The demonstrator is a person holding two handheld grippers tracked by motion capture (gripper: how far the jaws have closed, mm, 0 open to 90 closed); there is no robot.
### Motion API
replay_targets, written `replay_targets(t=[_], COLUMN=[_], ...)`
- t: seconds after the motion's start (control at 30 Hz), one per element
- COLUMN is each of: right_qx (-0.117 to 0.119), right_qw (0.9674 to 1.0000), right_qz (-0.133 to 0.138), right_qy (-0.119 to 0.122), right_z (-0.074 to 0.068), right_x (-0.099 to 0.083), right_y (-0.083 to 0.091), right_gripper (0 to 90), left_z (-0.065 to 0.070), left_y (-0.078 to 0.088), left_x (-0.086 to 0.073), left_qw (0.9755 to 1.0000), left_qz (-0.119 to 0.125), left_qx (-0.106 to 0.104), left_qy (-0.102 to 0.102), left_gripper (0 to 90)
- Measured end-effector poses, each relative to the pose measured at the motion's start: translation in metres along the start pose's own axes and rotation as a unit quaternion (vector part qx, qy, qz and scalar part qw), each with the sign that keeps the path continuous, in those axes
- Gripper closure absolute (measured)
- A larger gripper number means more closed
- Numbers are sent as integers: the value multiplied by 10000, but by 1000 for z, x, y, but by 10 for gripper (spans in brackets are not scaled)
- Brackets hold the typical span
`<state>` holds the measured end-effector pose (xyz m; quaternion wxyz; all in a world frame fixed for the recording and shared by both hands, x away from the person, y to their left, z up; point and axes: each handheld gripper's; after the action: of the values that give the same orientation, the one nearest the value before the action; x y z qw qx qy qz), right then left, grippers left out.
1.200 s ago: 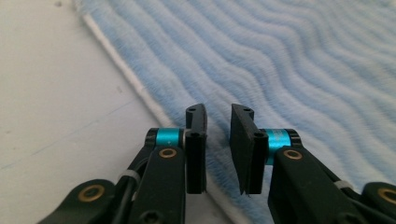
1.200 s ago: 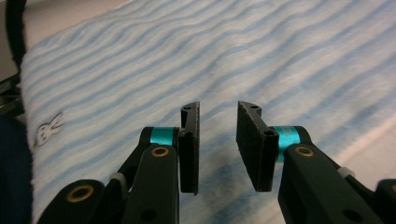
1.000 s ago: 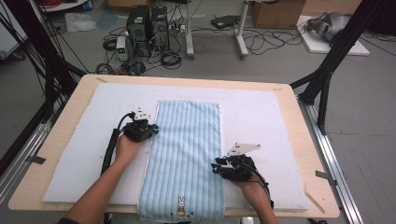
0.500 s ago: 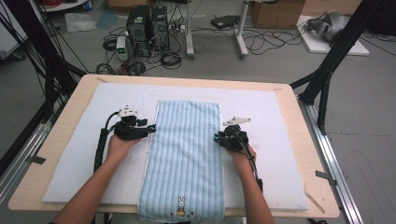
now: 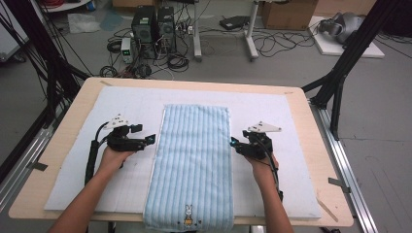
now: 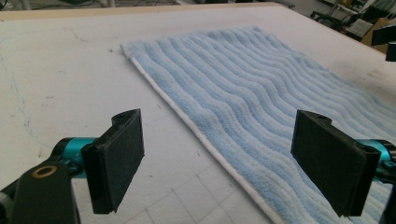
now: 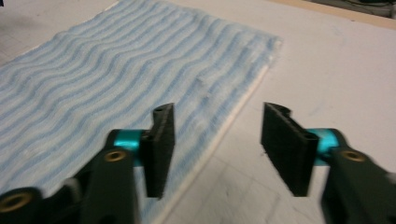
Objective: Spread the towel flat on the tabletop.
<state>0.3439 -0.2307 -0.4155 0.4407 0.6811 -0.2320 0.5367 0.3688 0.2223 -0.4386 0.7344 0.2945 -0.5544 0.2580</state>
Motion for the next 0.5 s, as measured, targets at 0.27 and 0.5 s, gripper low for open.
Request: replay_targets(t=[0.27,0.5], right_qx=[-301,-304], right_qw=[9993,9990], right_qz=[205,316], right_qy=[-66,-86], right_z=[19,22], right_x=[-11,-11], right_y=[24,25], right_gripper=[111,111], left_z=[10,6], left_y=[8,11], left_x=[7,8], left_qw=[9996,9998], left_qz=[195,197], left_qx=[-133,-14], left_qy=[-145,-23], left_gripper=[176,176])
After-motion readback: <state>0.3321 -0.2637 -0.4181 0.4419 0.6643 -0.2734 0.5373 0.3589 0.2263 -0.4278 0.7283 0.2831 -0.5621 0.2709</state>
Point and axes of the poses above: each handheld gripper's, and its own axes: y roughly backward along the jaws, x roughly out of its top, z roughly to its right, and after that the axes turned 13 degrees about z, right-handed
